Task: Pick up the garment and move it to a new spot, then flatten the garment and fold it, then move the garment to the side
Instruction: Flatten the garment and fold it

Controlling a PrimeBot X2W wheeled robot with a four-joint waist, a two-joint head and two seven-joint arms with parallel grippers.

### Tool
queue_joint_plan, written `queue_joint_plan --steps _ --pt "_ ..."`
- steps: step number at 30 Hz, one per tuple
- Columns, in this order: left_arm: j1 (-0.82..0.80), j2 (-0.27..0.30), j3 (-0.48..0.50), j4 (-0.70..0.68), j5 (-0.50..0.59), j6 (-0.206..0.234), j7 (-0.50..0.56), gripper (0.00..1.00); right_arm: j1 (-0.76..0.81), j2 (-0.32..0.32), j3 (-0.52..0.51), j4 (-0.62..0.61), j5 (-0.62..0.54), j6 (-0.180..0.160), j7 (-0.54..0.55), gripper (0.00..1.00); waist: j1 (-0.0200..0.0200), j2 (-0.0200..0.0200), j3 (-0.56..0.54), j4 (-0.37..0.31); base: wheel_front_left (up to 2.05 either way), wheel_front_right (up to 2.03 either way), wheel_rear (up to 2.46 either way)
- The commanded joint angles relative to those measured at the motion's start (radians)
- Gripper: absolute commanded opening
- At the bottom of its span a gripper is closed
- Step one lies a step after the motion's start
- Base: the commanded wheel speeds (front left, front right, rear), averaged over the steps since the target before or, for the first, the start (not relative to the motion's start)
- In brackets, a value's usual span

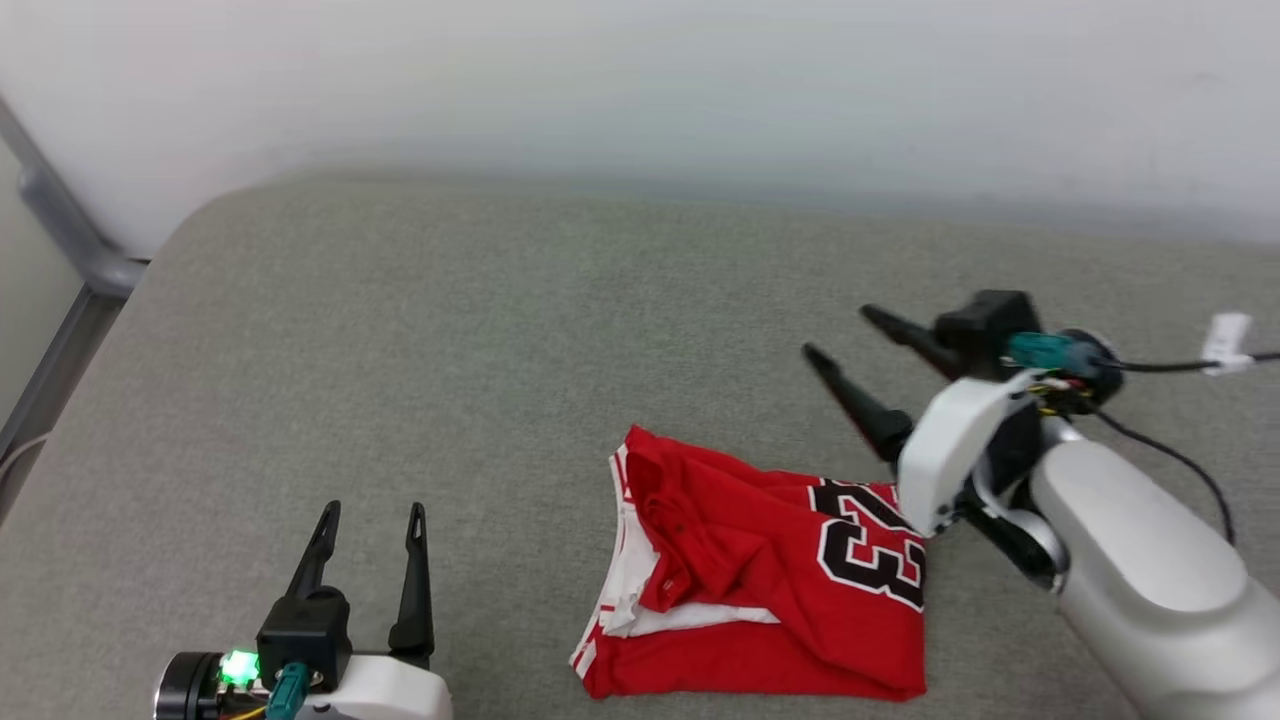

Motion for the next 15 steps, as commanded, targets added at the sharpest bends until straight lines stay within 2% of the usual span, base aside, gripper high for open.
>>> queue_joint_plan --steps 1,8,15 --pt "0.013 0.003 0.002 -0.006 0.004 0.0 -0.002 1.0 0.032 -0.004 -0.035 -0.009 -0.03 -0.001 -0.034 1.0 0.0 0.0 -0.023 -0.023 0.0 0.0 0.0" --pt "0.051 0.001 0.011 -0.014 0.005 -0.001 -0.002 1.0 0.217 0.008 -0.321 -0.091 -0.228 -0.001 -0.182 1.0 0.0 0.0 -0.06 -0.066 0.0 0.0 0.0" --pt "0.065 0.001 0.018 -0.019 0.004 0.002 -0.002 1.0 0.437 0.104 -0.599 -0.252 -0.401 -0.001 -0.224 1.0 0.0 0.0 -0.075 -0.088 0.0 0.0 0.0"
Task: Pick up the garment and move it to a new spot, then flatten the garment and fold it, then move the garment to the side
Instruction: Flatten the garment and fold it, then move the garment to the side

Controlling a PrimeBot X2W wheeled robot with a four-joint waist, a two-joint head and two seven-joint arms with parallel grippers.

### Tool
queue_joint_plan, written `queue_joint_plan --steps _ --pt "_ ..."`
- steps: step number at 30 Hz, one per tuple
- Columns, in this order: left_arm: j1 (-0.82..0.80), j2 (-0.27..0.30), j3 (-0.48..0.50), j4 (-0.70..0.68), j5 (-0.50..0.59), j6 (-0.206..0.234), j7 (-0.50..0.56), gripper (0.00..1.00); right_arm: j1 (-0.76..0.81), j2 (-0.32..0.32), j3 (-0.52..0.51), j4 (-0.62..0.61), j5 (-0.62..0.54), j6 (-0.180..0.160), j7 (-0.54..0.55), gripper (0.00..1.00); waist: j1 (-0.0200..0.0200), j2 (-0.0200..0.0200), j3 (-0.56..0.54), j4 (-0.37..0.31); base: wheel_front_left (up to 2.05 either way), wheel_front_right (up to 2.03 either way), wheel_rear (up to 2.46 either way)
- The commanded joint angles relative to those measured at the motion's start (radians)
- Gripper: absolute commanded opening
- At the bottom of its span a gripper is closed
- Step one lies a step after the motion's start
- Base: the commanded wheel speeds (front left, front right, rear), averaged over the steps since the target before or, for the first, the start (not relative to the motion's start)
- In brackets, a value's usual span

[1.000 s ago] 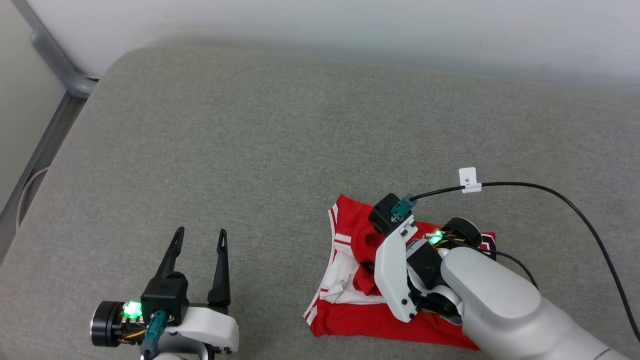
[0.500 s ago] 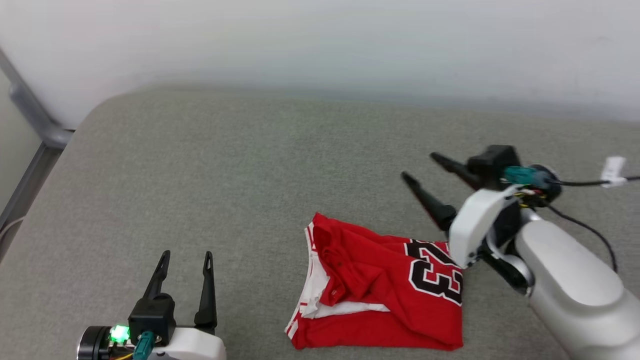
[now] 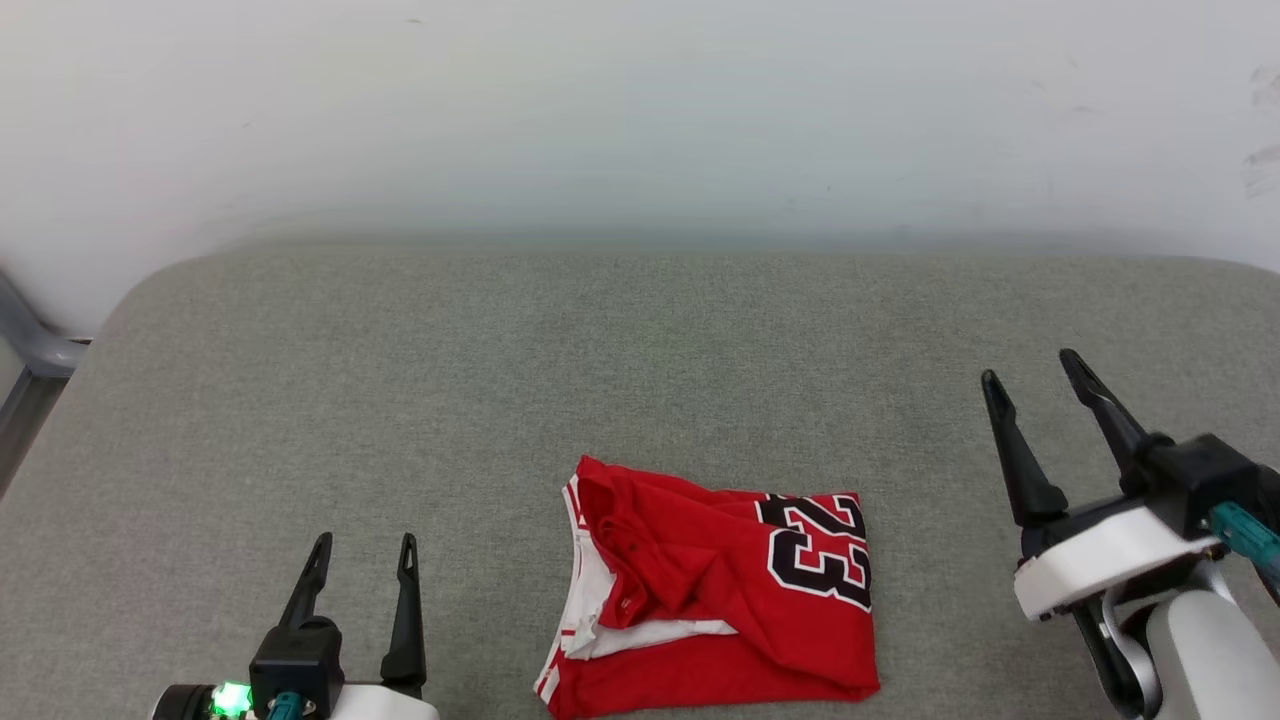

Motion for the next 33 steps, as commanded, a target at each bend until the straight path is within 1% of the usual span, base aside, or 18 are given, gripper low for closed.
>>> queue_joint_plan --steps 1,4,6,10,15,23,33 --pt "0.01 0.001 0.004 -0.003 0.004 0.001 -0.003 1.0 0.044 0.027 -0.032 -0.03 -0.017 -0.001 -0.005 1.0 0.0 -0.0001 -0.003 -0.002 0.0 0.0 0.0" --pt "0.015 0.003 0.005 -0.005 0.005 0.0 -0.003 1.0 0.129 0.08 -0.103 -0.101 -0.046 -0.001 -0.008 1.0 0.0 -0.0001 -0.009 -0.003 0.0 0.0 0.0" --pt "0.018 0.004 0.005 -0.008 0.006 -0.001 -0.003 1.0 0.18 0.109 -0.132 -0.14 -0.059 -0.001 -0.009 1.0 0.0 -0.0001 -0.012 -0.002 0.0 0.0 0.0" --pt "0.024 0.007 0.005 -0.015 0.006 -0.005 -0.002 1.0 0.268 0.145 -0.154 -0.205 -0.078 -0.001 -0.01 1.0 0.0 -0.0001 -0.018 0.004 0.0 0.0 0.0" --pt "0.037 0.009 0.003 -0.02 0.003 -0.008 -0.002 1.0 0.342 0.176 -0.172 -0.247 -0.081 -0.001 -0.011 1.0 0.0 -0.0001 -0.025 0.011 0.0 0.0 0.0" --pt "0.037 0.01 -0.003 -0.015 0.003 -0.01 -0.003 1.0 0.412 0.2 -0.212 -0.26 -0.073 -0.001 -0.01 1.0 0.0 -0.0001 -0.027 0.022 0.0 0.0 0.0" --pt "0.041 0.015 -0.003 -0.004 0.001 -0.008 -0.003 1.0 0.425 0.204 -0.208 -0.242 -0.076 -0.001 -0.01 1.0 0.0 -0.0001 -0.029 0.022 0.0 0.0 0.0"
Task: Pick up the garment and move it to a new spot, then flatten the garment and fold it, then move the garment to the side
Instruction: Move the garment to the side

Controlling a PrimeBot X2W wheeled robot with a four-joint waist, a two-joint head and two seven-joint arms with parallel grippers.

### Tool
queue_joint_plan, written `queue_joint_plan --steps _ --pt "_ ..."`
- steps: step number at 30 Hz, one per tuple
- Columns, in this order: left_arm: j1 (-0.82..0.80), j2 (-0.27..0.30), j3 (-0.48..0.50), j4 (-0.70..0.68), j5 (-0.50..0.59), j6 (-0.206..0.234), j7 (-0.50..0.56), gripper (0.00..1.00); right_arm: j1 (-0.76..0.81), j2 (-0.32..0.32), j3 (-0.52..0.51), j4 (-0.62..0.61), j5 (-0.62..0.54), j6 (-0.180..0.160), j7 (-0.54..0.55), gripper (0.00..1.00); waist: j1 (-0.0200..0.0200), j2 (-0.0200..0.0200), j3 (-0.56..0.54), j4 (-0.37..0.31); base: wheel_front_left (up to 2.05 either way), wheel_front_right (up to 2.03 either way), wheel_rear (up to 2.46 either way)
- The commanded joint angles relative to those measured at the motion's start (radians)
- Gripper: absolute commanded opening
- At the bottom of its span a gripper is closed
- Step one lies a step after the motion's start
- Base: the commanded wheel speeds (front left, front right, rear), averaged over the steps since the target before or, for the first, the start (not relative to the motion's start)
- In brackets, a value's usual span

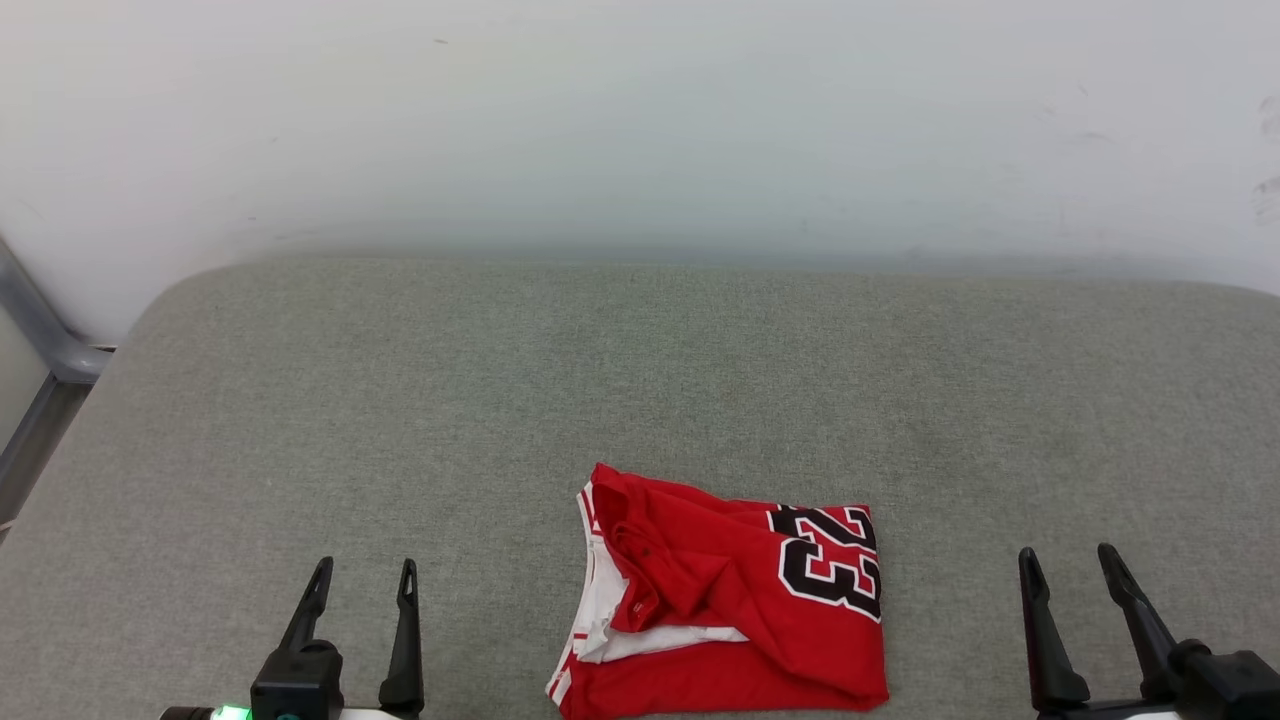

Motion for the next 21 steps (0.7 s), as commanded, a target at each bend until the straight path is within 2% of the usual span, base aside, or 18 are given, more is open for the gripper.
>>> queue_joint_plan --steps 1,6,9,12,16,21 --pt "0.003 0.003 0.001 0.002 -0.001 0.001 -0.002 1.0 0.006 0.004 0.001 0.003 0.001 -0.001 -0.003 1.0 0.0001 0.0 0.0 0.0 0.0 0.0 0.0" --pt "-0.007 -0.002 -0.001 0.008 -0.005 0.002 -0.002 1.0 -0.078 -0.002 -0.029 -0.013 -0.003 -0.001 -0.003 1.0 0.0001 0.0 0.002 0.004 0.0 0.0 0.0" --pt "-0.017 -0.004 -0.005 0.009 -0.005 -0.001 -0.002 1.0 -0.16 -0.043 -0.049 -0.025 0.026 -0.001 0.01 1.0 0.0001 0.0 0.007 0.01 0.0 0.0 0.0" --pt "-0.023 -0.004 -0.008 0.01 -0.006 -0.005 -0.002 1.0 -0.25 -0.102 -0.022 -0.024 0.067 -0.001 0.066 1.0 0.0001 0.0 0.017 0.015 0.0 0.0 0.0" --pt "-0.036 -0.005 -0.011 0.011 -0.007 -0.008 -0.002 1.0 -0.368 -0.204 0.084 0.009 0.151 -0.001 0.214 1.0 0.0001 0.0 0.032 0.02 0.0 0.0 0.0" --pt "-0.05 -0.006 -0.016 0.012 -0.006 -0.009 -0.002 1.0 -0.473 -0.319 0.256 0.061 0.313 -0.001 0.493 1.0 0.0001 0.0 0.056 0.032 0.0 0.0 0.0"
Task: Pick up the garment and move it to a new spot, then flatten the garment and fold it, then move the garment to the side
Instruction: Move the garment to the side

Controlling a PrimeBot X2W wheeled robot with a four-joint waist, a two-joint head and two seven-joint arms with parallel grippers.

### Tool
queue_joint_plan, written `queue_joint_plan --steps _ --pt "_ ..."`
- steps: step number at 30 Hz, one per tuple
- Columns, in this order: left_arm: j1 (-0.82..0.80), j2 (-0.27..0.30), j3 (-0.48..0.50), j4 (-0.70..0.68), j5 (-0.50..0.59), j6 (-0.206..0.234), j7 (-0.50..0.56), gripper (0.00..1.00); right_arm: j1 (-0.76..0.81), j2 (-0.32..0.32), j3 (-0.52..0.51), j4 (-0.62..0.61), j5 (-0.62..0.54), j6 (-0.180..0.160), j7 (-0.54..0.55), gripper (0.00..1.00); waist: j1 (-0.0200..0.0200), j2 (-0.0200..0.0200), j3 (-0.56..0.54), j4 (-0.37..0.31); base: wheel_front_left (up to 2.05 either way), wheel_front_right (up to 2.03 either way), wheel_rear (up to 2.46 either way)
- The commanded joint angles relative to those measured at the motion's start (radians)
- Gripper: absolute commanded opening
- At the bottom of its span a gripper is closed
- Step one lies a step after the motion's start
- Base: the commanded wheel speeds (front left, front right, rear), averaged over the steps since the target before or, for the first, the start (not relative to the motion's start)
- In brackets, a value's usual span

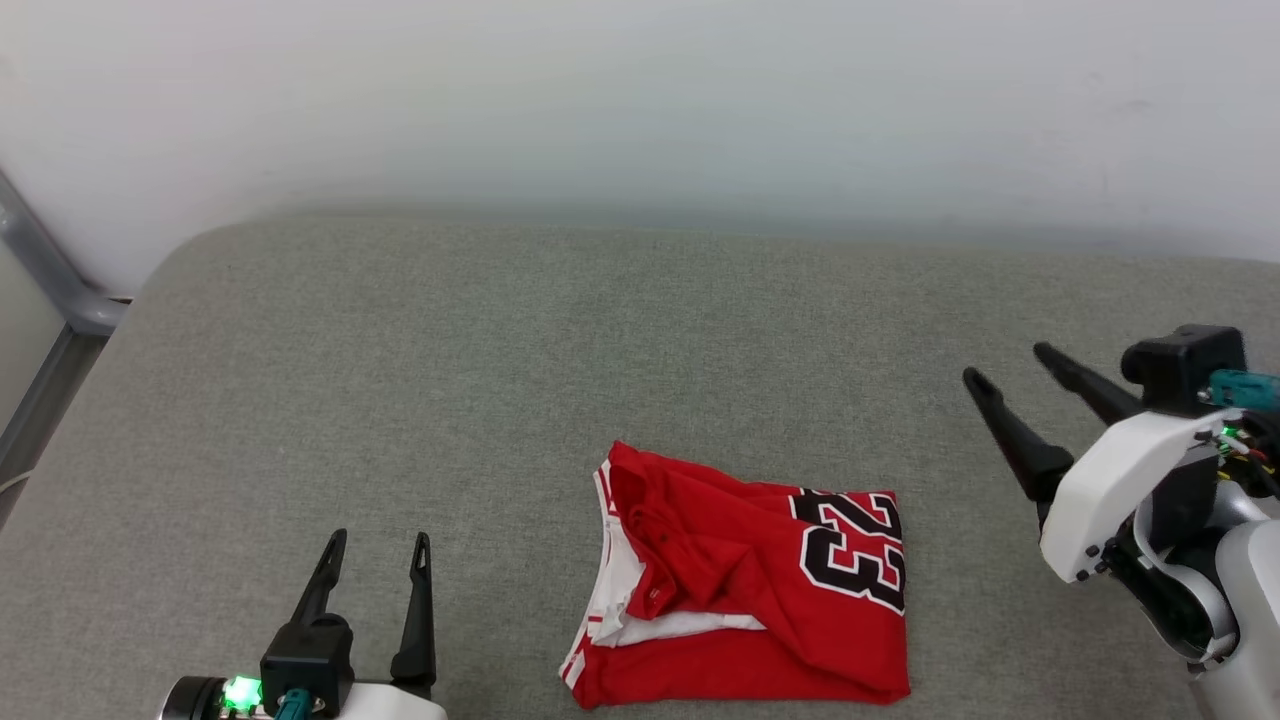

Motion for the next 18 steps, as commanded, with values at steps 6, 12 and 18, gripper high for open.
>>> queue_joint_plan --steps 6,12,18 --pt "-0.024 -0.009 -0.007 0.001 -0.001 -0.002 -0.002 1.0 -0.041 -0.082 0.119 0.052 0.196 -0.001 0.294 1.0 -0.0001 0.0 0.027 0.021 0.0 0.0 0.0" --pt "-0.049 -0.014 -0.017 -0.002 -0.001 -0.008 -0.002 1.0 -0.006 -0.101 0.172 0.101 0.326 -0.001 0.467 1.0 -0.0001 0.0 0.066 0.052 0.0 0.0 0.0" --pt "-0.088 -0.019 -0.02 -0.001 -0.005 -0.011 -0.002 1.0 -0.009 -0.059 0.187 0.178 0.36 -0.001 0.464 1.0 -0.0001 0.0 0.113 0.089 0.0 0.0 0.0"
